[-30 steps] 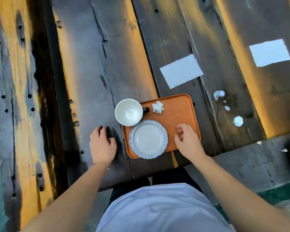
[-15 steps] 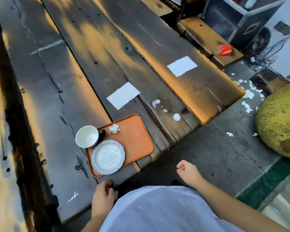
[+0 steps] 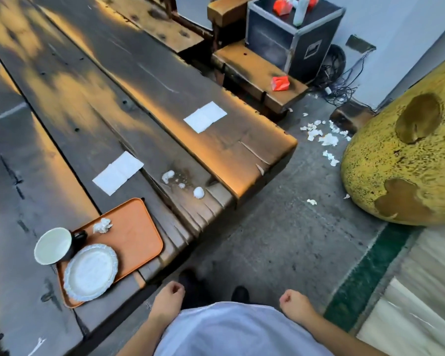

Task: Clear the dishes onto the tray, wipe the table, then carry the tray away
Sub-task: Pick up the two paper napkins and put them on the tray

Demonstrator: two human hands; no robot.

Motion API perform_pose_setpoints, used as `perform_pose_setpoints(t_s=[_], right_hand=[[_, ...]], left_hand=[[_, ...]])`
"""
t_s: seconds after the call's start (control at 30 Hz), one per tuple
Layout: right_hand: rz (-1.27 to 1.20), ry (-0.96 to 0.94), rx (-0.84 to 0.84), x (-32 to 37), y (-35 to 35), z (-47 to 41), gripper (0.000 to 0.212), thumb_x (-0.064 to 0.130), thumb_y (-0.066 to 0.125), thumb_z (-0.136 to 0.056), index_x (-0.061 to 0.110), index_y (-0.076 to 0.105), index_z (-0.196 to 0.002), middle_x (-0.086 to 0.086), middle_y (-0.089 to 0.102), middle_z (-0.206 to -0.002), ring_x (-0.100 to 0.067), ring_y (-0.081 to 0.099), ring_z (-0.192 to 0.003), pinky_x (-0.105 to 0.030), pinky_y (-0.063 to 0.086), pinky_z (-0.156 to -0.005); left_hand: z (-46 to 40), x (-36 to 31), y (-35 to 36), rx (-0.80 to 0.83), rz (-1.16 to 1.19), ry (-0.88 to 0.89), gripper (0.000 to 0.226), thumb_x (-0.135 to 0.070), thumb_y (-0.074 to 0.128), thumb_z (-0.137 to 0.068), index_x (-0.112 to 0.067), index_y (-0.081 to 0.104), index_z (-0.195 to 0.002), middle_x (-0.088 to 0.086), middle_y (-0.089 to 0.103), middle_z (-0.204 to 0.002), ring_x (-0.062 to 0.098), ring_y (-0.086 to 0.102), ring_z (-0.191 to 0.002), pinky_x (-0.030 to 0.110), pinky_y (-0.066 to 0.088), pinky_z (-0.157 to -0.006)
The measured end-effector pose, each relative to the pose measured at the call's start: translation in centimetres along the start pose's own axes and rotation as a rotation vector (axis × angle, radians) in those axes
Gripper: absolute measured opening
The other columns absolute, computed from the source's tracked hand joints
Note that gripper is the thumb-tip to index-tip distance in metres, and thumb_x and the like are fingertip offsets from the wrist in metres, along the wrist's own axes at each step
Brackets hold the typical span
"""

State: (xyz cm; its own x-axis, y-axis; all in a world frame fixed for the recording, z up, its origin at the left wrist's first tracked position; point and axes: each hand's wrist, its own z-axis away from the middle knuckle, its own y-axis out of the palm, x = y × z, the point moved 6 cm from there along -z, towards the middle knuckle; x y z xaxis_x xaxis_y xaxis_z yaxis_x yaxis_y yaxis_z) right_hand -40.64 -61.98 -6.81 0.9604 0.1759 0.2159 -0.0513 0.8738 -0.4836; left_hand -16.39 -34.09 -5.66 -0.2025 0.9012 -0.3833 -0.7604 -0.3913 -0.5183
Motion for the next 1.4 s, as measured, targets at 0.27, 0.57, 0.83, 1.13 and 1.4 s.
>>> perform_pose_setpoints(t_s=[0.27,0.57,0.83,1.13,1.4], right_hand=[[0.036,0.02,0.057,0.5,-2.2,-2.8,0.023,0.012,0.045,-0.093,0.023,0.057,-0.077,0.006,0.061,-0.082,-0.012,0.054,-0.075,-0.015,0.037,-0.053],[0.134,-0.024,0.037,8.4,-9.0,-8.0,0.02,0.014,0.045,-0.091,0.019,0.059,-0.077,-0.005,0.071,-0.097,-0.023,0.062,-0.09,-0.028,0.045,-0.075],[0.13,-0.177,-0.081,20.7,-15.1,-10.7,0.022,0.013,0.05,-0.09,0.02,0.069,-0.083,0.001,0.07,-0.091,-0.019,0.063,-0.088,-0.029,0.046,-0.074],[0.36,-0.385,0.049,30.0,-16.6,-14.9,0.017,0.018,0.055,-0.092,0.02,0.068,-0.082,0.004,0.07,-0.08,-0.013,0.064,-0.08,-0.026,0.049,-0.071],[0.38,-0.55,0.0,39.0,-21.5,-17.9,0.013,0.013,0.06,-0.093,0.021,0.066,-0.086,0.008,0.067,-0.077,-0.008,0.062,-0.075,-0.029,0.05,-0.072]], left_hand=[[-1.5,-4.1,0.6,0.051,-0.148,0.013,0.013,-0.021,0.051,-0.099,-0.018,0.061,-0.09,-0.002,0.067,-0.09,0.013,0.06,-0.084,0.028,0.043,-0.07],[-6.4,-8.8,-3.3,0.0,-0.051,0.075,0.018,-0.015,0.047,-0.101,-0.025,0.057,-0.09,-0.002,0.065,-0.083,0.012,0.058,-0.074,0.025,0.041,-0.063],[-8.8,-9.4,-5.2,-0.006,0.027,0.01,0.019,-0.012,0.05,-0.097,-0.023,0.053,-0.082,-0.006,0.062,-0.08,0.015,0.057,-0.08,0.027,0.038,-0.064],[-8.8,-8.5,-4.3,-0.059,0.274,-0.217,0.019,-0.011,0.052,-0.095,-0.021,0.061,-0.082,-0.002,0.071,-0.092,0.018,0.064,-0.091,0.028,0.048,-0.082],[-9.8,-13.0,-9.7,-0.325,0.391,-0.272,0.024,-0.009,0.057,-0.097,-0.029,0.055,-0.083,-0.002,0.067,-0.089,0.019,0.06,-0.088,0.027,0.039,-0.075]])
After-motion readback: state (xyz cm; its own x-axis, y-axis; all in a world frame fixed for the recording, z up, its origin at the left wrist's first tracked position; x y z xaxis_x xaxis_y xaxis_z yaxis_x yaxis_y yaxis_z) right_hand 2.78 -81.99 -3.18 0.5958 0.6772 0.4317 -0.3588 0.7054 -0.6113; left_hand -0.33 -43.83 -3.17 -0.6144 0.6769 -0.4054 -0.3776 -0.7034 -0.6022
